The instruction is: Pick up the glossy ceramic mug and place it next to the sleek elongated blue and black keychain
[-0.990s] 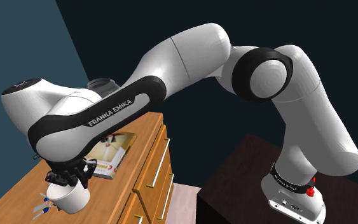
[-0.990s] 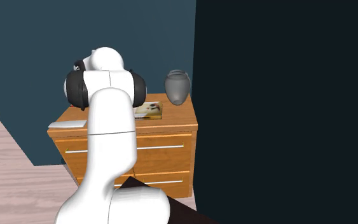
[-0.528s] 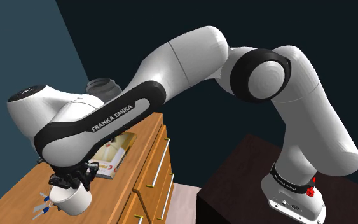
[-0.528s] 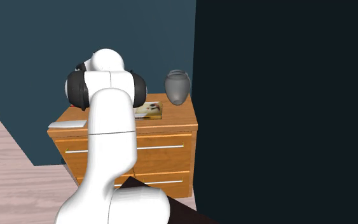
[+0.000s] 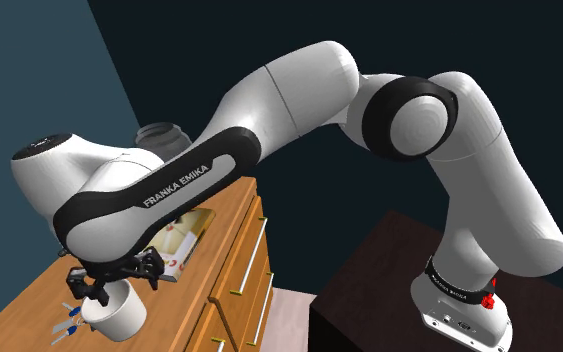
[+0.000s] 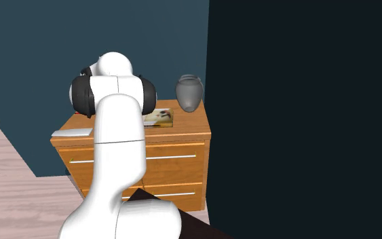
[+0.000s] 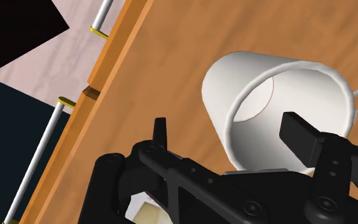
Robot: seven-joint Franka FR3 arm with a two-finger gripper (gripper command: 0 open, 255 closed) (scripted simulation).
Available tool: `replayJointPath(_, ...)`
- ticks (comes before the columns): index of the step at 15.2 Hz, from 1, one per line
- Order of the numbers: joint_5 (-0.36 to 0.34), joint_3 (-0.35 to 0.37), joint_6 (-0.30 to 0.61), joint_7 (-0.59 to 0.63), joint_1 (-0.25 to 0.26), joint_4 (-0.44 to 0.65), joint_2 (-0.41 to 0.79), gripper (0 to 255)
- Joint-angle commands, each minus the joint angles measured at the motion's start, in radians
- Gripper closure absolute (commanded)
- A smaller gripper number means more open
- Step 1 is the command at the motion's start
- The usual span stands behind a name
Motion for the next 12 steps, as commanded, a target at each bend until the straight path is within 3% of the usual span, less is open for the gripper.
replayJointPath(1,0.004,0.002,-0.026,-0.003,-0.001,0.016,-0.011,0)
replayJointPath(4,0.013,0.008,-0.105,-0.009,-0.002,0.071,-0.036,0)
replayJointPath(12,0.013,0.008,-0.105,-0.009,-0.002,0.071,-0.036,0)
